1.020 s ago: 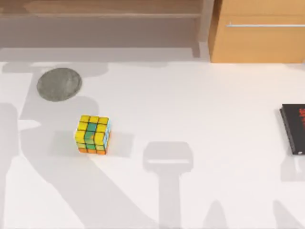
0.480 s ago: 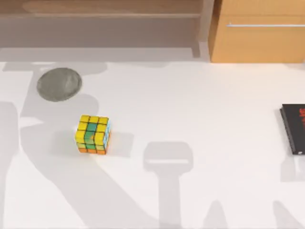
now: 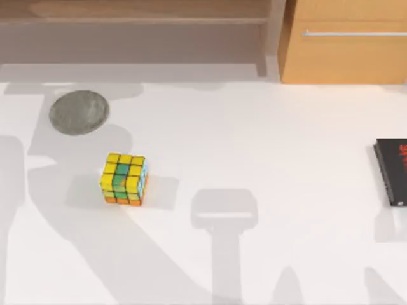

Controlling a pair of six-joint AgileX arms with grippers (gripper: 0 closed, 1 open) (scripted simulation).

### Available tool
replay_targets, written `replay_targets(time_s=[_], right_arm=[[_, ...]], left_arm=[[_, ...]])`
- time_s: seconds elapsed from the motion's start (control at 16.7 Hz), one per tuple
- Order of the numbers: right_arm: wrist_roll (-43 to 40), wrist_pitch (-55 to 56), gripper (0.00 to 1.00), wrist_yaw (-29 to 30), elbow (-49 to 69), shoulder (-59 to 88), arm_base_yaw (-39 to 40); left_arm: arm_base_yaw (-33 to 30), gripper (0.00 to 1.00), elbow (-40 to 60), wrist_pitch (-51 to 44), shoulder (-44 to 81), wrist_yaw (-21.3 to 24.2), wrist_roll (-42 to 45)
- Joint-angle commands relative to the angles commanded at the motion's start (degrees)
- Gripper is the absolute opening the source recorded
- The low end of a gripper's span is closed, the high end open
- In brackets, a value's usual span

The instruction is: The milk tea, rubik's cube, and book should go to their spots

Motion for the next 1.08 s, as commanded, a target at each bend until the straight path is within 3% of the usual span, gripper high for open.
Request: replay_targets(time_s=[0.12,0.72,1.08], right_arm=[[0.00,0.00,1.00,0.00,0.00,0.00,0.00],[0.00,0.00,1.00,0.00,0.00,0.00,0.00],[0.00,0.00,1.00,0.00,0.00,0.00,0.00]], left_arm=[[0.00,0.00,0.00,0.00,0.00,0.00,0.00],[0.19,0.00,-0.95,0.20,-0.96,0.33,0.28],[2.90,0.00,-15.50,3.54,-11.26,2.90,0.42]])
